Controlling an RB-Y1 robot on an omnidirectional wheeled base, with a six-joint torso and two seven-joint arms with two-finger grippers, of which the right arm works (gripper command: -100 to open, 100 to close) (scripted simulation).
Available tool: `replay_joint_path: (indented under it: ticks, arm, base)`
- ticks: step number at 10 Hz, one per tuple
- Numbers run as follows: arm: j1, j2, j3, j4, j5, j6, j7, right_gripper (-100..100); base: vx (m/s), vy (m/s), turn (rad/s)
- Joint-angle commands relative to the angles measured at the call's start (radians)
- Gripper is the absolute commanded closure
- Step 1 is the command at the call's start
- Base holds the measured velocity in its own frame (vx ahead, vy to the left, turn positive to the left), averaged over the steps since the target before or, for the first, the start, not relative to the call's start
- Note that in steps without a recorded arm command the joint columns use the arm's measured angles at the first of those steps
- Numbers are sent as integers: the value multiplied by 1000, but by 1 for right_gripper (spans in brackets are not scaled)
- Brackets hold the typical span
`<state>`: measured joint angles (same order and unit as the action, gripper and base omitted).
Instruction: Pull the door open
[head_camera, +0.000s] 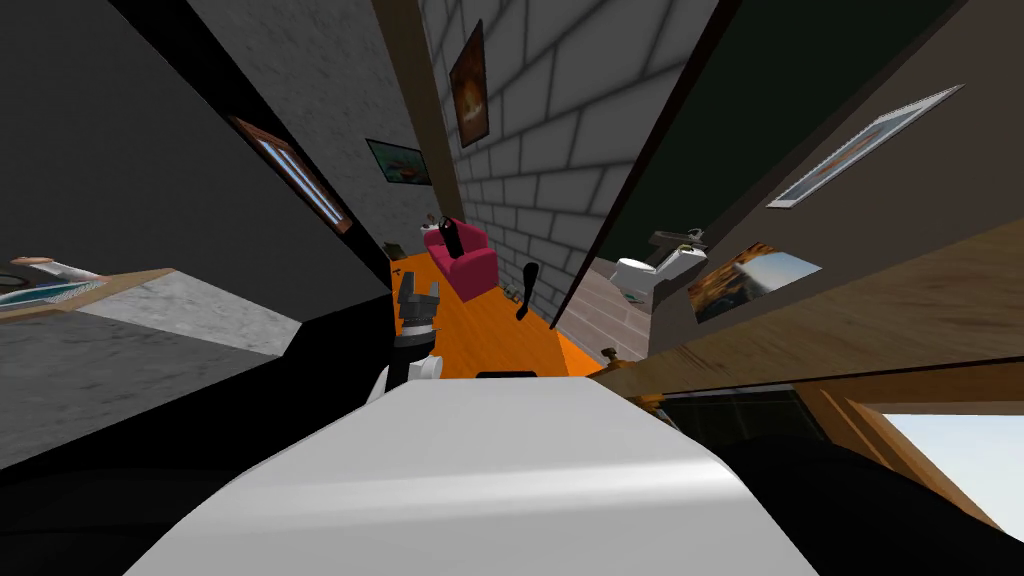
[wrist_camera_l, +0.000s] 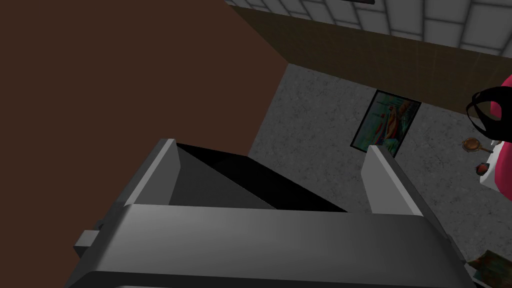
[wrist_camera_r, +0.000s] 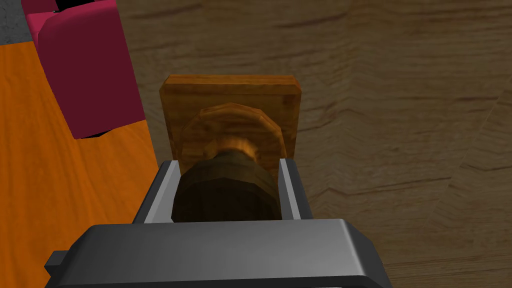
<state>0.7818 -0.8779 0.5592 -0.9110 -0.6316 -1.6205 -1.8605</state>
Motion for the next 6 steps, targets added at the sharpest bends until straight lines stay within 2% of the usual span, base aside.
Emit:
replay_joint_path:
  ticks: [1,3,6]
  arm:
    - [-18,-3,2,16,7,-3,-15,100]
    - [-37,-9,1,30,13,-15,-29,100]
    - [-48,-16,0,44,17,-32,-41,100]
  base:
    - [-258,-26,175]
    - [-258,-34,177]
    - [-205,-33,83]
